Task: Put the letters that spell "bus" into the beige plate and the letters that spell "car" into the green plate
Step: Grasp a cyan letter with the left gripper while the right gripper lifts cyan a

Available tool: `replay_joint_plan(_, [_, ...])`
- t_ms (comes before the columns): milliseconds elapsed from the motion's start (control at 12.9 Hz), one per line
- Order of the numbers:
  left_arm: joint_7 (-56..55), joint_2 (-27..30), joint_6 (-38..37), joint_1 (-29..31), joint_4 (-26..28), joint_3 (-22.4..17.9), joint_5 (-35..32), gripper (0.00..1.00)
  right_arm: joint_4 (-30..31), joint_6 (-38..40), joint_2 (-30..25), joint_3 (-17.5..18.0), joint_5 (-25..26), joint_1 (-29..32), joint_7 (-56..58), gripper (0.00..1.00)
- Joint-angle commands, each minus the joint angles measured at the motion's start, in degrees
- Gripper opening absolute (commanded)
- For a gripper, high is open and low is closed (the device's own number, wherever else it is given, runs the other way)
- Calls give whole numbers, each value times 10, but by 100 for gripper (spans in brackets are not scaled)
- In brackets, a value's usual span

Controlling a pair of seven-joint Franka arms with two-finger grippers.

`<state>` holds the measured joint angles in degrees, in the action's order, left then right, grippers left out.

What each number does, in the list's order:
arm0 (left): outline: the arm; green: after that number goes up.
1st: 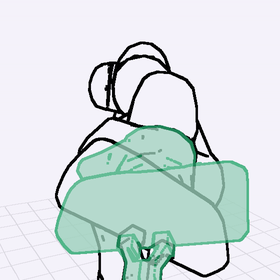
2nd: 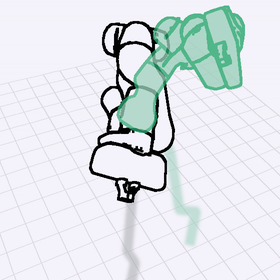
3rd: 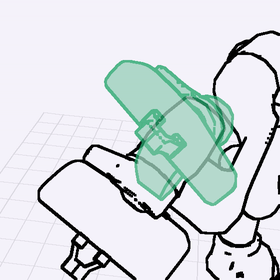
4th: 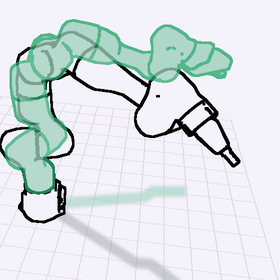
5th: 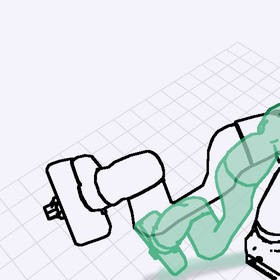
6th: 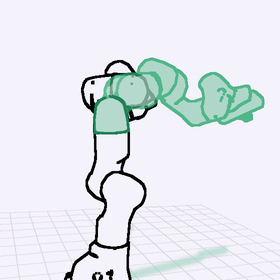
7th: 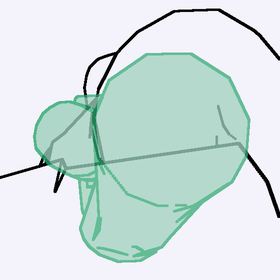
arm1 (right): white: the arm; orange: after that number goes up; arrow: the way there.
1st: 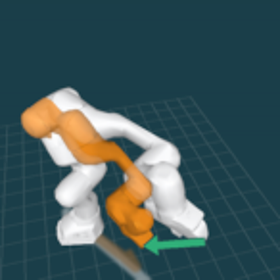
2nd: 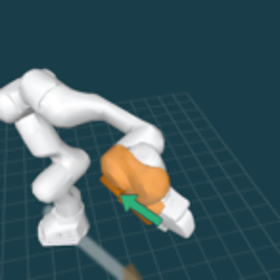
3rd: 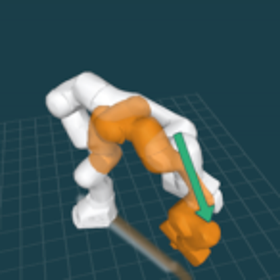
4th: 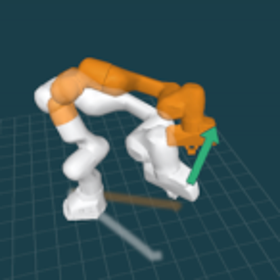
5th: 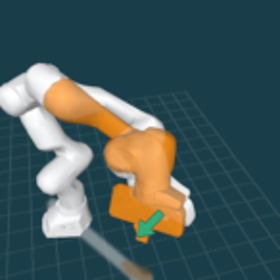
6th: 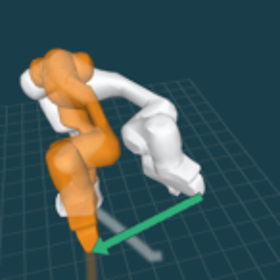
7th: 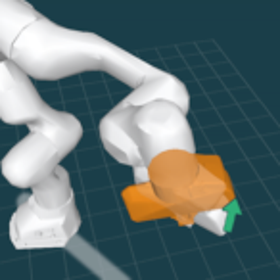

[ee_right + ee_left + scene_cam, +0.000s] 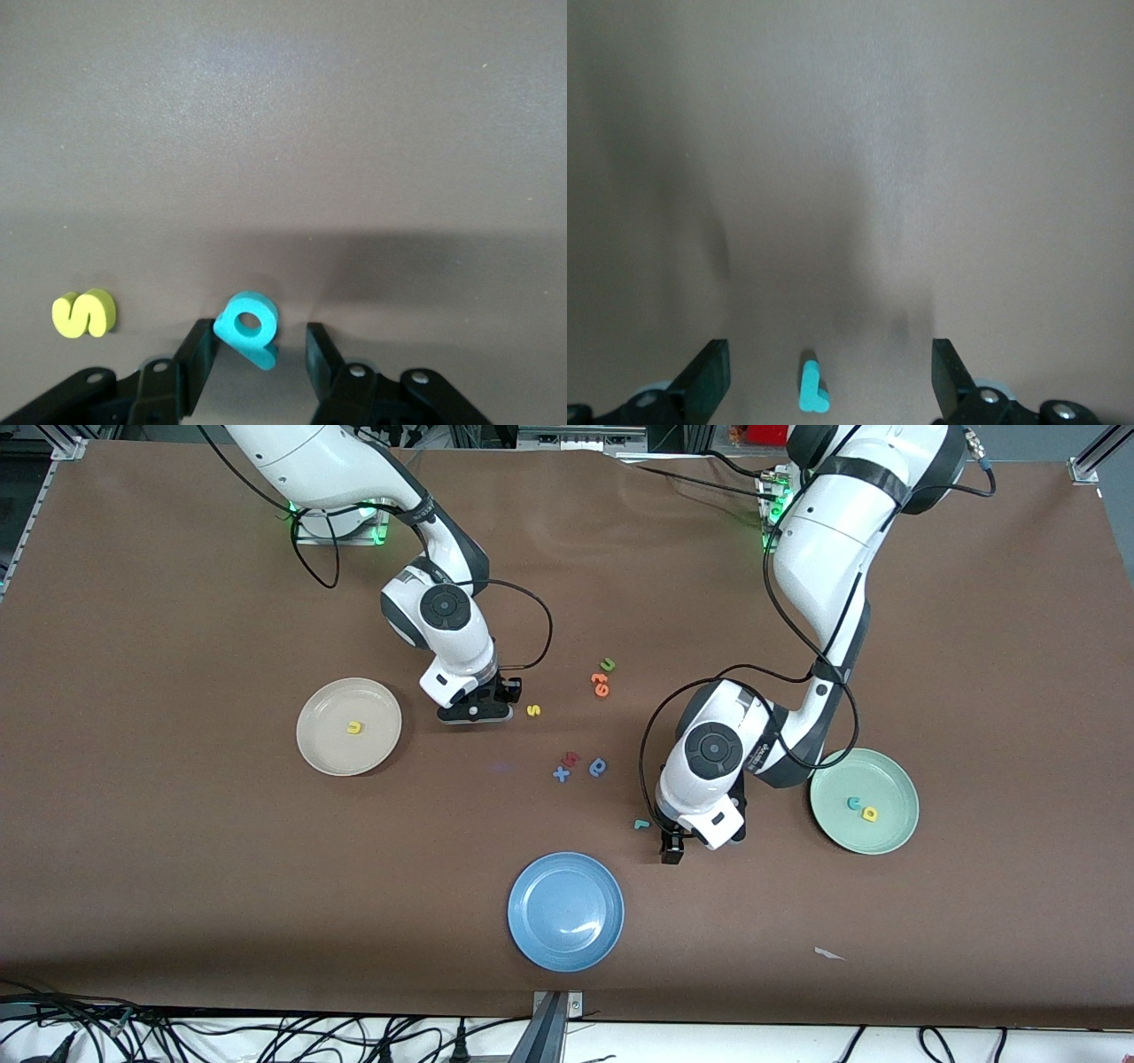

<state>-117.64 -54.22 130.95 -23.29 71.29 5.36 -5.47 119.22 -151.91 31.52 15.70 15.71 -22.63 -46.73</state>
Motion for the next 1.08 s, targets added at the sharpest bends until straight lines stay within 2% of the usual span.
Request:
replay_joint_plan(0, [-33, -40, -8, -19, -49, -7, 13, 100, -2, -6, 10, -2, 14, -2, -13, 42])
replay_joint_plan(387, [-33, -48, -7, -25, -50, -7, 35, 100, -2, -6, 10, -3, 14, -2, -12, 24])
replay_joint_plan(619, [-30, -52, -7, -25, -49, -7, 35, 93, -1, -1, 0, -3, 15, -1, -6, 18])
replay_joint_plan(696, [-29, -55, -7, -26, -49, -7, 35, 85, 1, 4, -14, -3, 15, 4, 3, 18])
replay_joint_plan(773, [-28, -56, -7, -26, -48, -8, 35, 72, 3, 23, -35, -3, 17, 15, 15, 18])
replay_joint_plan(851, [-28, -55, -7, -26, -48, -8, 35, 43, 4, 68, -58, -3, 17, 35, 43, 18])
replay_joint_plan(928, [-28, -55, -7, -26, -48, -7, 35, 22, 10, 102, -83, -2, 13, 57, 90, 18])
replay_joint_plan(1006, [-27, -55, -7, -25, -48, -7, 38, 6, 21, 120, -109, -1, 11, 82, 135, 18])
